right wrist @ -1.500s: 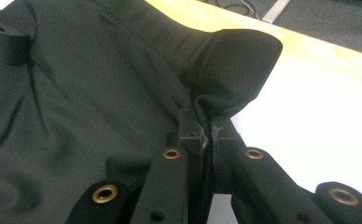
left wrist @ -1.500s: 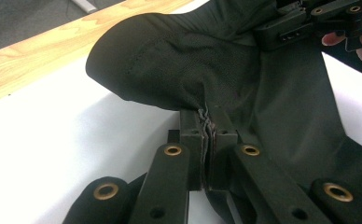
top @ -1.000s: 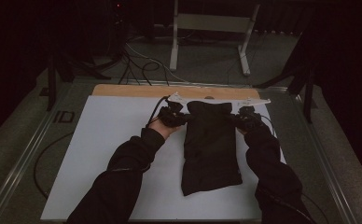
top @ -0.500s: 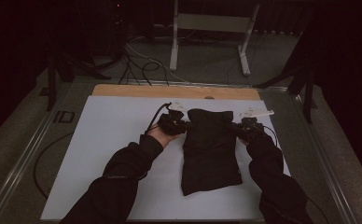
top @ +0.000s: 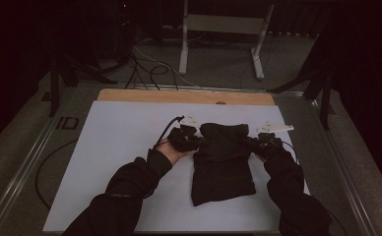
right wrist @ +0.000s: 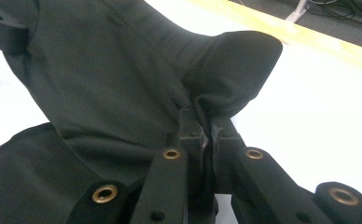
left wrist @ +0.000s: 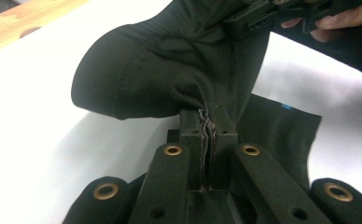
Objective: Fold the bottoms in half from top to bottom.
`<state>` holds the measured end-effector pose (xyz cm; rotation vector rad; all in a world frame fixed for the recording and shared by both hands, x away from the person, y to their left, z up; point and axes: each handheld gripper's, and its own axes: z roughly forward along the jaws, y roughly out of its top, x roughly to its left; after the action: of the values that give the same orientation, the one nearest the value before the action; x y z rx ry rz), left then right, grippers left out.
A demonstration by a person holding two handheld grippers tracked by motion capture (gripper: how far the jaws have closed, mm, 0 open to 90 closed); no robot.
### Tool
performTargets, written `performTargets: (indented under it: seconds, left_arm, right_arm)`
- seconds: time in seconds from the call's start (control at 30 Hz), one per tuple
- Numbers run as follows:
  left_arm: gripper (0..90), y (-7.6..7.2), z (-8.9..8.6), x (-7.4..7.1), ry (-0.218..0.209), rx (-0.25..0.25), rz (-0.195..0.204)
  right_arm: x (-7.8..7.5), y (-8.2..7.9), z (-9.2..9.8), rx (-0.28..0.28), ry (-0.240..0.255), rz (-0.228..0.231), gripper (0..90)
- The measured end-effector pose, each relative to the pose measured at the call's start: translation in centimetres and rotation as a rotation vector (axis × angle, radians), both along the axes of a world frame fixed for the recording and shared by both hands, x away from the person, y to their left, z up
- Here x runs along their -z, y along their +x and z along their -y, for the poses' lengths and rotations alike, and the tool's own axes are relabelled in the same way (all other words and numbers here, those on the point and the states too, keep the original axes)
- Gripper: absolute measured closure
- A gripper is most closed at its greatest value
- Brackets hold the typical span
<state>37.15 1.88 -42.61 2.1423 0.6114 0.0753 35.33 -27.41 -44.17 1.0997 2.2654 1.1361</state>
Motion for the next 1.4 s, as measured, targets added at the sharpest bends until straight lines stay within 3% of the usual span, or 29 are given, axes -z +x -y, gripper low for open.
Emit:
performTargets:
  seconds: [0.27,0.53,0.97,1.03,1.2,1.4]
  left_arm:
    - [87.7,-1.4,0.0,0.4,0.023,0.004,-0.009]
    - [87.7,-2.5,-0.2,0.9,0.016,0.018,-0.024]
    - [87.7,-4.1,-0.2,1.8,0.041,0.043,-0.02]
    - [87.7,-4.3,-0.4,2.0,0.039,0.044,-0.028]
    - [87.6,-4.9,-0.7,2.8,0.03,0.04,-0.046]
    - [87.6,-5.9,-0.9,3.8,0.039,0.042,-0.06]
  right_arm:
    - [0.5,-1.2,-0.1,-0.02,-0.014,-0.01,86.4]
    - [0.7,-2.9,-0.1,-0.039,-0.023,-0.004,86.5]
    - [2.1,-5.0,-0.1,-0.051,-0.023,-0.038,86.4]
    - [2.2,-5.3,-0.2,-0.052,-0.012,-0.043,86.4]
    - [2.2,-6.1,-0.3,-0.068,-0.045,-0.039,86.4]
    - [2.7,-6.8,-0.3,-0.072,-0.026,-0.06,86.4]
